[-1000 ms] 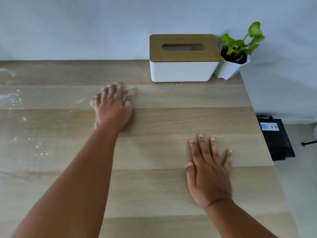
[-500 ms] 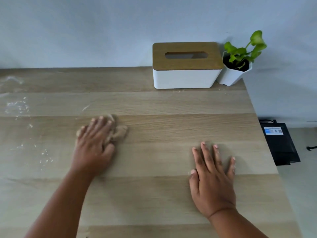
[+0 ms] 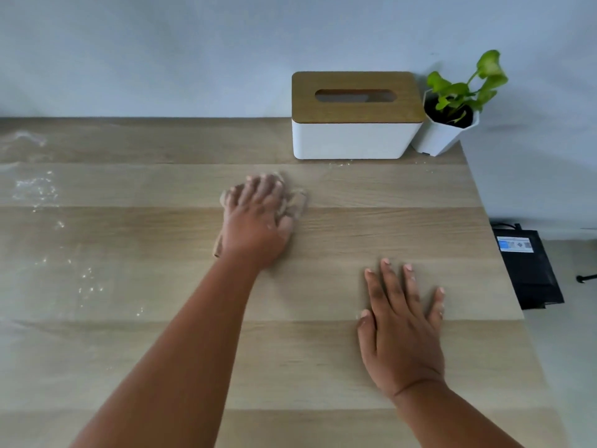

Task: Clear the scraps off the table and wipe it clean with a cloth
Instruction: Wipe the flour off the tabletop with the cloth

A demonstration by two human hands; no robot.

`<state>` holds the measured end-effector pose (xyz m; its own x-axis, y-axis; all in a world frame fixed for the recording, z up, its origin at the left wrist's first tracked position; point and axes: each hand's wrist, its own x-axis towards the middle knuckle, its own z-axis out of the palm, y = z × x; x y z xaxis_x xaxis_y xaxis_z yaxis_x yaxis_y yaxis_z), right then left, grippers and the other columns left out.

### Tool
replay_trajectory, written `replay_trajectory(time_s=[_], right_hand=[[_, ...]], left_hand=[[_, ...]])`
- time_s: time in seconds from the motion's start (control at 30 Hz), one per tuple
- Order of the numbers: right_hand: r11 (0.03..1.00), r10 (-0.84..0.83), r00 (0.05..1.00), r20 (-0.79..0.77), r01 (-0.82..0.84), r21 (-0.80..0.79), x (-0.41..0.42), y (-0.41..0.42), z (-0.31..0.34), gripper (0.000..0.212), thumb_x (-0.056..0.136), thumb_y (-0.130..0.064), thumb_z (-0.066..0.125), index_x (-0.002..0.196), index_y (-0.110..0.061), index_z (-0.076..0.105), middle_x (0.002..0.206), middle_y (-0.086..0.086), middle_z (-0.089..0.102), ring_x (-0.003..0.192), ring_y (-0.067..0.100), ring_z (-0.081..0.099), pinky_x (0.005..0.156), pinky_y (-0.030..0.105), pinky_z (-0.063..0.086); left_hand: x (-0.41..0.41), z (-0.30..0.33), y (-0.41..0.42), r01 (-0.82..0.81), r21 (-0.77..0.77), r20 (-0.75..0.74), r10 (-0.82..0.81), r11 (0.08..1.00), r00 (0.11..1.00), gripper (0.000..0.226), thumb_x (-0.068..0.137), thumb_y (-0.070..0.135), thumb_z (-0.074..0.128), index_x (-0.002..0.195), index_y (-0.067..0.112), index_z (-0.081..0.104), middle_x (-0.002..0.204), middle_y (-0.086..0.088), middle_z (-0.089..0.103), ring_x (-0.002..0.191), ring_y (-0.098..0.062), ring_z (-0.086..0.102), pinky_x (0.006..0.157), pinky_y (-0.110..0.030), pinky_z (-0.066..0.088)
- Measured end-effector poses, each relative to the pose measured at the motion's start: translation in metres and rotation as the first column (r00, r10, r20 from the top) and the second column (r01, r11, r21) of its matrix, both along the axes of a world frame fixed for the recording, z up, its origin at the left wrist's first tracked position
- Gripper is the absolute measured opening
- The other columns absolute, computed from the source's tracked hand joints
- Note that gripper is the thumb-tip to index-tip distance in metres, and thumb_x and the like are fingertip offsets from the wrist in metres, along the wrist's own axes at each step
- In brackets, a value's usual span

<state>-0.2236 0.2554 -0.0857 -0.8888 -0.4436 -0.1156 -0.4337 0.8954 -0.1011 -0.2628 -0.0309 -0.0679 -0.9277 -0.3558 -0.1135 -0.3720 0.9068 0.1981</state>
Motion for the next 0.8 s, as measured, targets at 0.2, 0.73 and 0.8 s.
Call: replay_trajectory(time_s=[0.2,0.73,0.8], right_hand=[[1.000,0.000,1.000,0.014,0.000,0.023,-0.001,0.000,0.001,0.067,0.093,-0.043,0.030,0.159,-0.028,0.033,0.172,-0.005,0.013,0.159,0.026,0.004,0.119,0.072,0.010],[1.000,-0.003,1.000,-0.007,0.003,-0.002,0.000,0.001,-0.003,0.066,0.096,-0.043,0.029,0.160,-0.029,0.028,0.172,-0.007,0.010,0.159,0.025,0.003,0.121,0.071,0.006],[1.000,-0.007,1.000,-0.004,0.007,-0.006,-0.001,0.000,-0.003,0.066,0.096,-0.044,0.028,0.160,-0.030,0.027,0.172,-0.007,0.009,0.159,0.024,0.002,0.121,0.070,0.005]], left_hand=[[0.124,-0.012,0.069,0.331,0.055,-0.095,-0.325,0.942,0.941,0.075,0.085,0.044,0.048,0.157,0.026,0.036,0.168,0.002,0.021,0.157,-0.019,0.011,0.126,-0.051,0.015],[0.041,-0.012,-0.014,-0.257,0.010,0.013,0.256,0.966,0.966,0.077,0.090,0.054,0.023,0.162,0.024,0.019,0.171,-0.001,0.009,0.158,-0.023,0.001,0.126,-0.049,0.001],[0.028,-0.011,0.006,-0.167,0.008,0.026,0.167,0.986,0.986,0.077,0.090,0.053,0.022,0.162,0.025,0.019,0.171,0.000,0.007,0.158,-0.022,-0.001,0.127,-0.049,-0.001]])
